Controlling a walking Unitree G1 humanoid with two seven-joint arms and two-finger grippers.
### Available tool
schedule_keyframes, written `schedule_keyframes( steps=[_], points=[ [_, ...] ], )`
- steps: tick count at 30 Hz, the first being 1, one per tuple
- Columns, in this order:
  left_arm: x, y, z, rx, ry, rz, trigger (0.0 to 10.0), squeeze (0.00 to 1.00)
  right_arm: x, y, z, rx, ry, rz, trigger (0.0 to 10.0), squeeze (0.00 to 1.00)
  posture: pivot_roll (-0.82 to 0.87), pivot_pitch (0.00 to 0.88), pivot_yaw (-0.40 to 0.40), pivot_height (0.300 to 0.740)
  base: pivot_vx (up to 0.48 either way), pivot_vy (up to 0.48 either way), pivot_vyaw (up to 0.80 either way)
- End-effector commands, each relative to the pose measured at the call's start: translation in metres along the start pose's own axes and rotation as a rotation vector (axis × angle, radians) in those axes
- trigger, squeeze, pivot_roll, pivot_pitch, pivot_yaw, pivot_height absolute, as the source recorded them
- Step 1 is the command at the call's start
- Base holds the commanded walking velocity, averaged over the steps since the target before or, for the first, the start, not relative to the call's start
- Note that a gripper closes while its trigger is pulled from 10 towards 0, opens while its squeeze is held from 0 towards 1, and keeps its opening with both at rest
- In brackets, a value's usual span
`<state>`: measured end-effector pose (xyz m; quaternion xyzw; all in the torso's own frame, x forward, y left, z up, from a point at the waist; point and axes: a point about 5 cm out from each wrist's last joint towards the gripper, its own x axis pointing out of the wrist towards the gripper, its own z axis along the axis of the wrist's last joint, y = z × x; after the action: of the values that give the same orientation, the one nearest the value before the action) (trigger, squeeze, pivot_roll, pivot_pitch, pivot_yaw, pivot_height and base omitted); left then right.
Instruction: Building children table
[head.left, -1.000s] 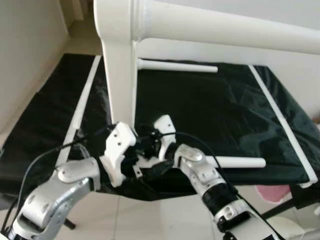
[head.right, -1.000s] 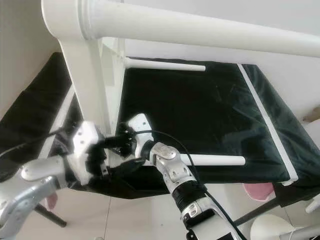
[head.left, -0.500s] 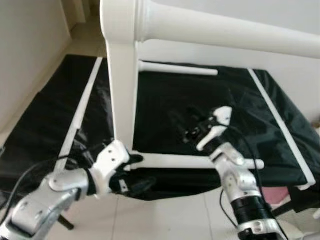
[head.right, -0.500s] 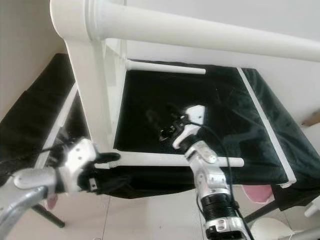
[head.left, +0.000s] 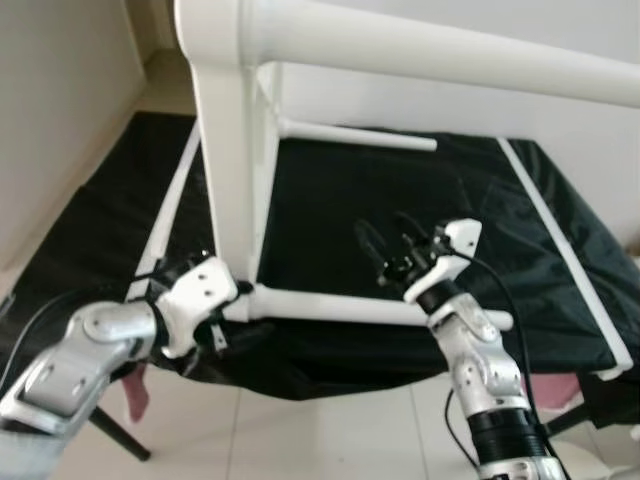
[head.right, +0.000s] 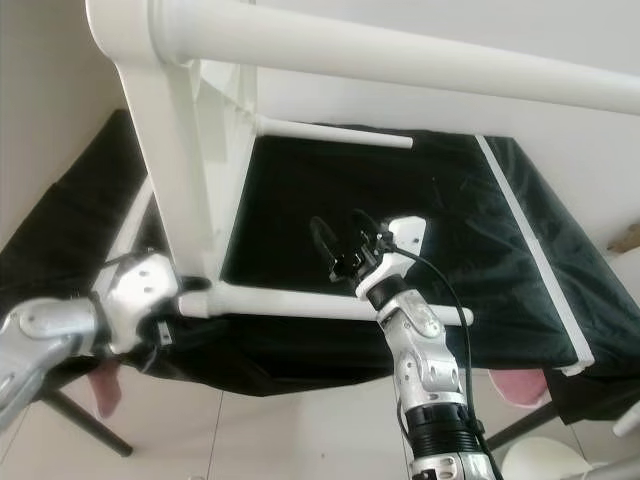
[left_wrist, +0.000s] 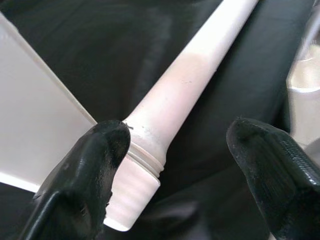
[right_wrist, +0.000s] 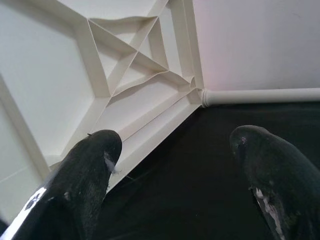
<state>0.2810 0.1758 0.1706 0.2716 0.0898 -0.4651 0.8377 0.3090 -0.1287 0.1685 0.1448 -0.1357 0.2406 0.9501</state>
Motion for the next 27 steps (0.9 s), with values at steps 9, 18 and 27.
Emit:
schedule_keyframes(
  steps=[9, 18, 27],
  points=[
    [0.002, 0.016, 0.007, 0.032, -0.043, 0.068, 10.0, 0.00, -0.001, -0.004, 0.005, -0.002, -0.008, -0.032, 10.0, 0.00, 0.03, 0.039, -0.026, 0.740, 0.000, 0.000, 0.00],
    [0.016, -0.010, 0.035, -0.163, -0.310, -0.040, 10.0, 0.00, -0.003, -0.015, 0.003, -0.118, 0.088, -0.159, 10.0, 0.00, 0.01, 0.045, -0.024, 0.740, 0.000, 0.000, 0.00],
    [0.028, -0.029, 0.051, -0.282, -0.436, -0.083, 10.0, 0.00, -0.004, -0.023, 0.003, -0.138, 0.110, -0.254, 10.0, 0.00, 0.01, 0.054, -0.037, 0.740, 0.000, 0.000, 0.00]
  ],
)
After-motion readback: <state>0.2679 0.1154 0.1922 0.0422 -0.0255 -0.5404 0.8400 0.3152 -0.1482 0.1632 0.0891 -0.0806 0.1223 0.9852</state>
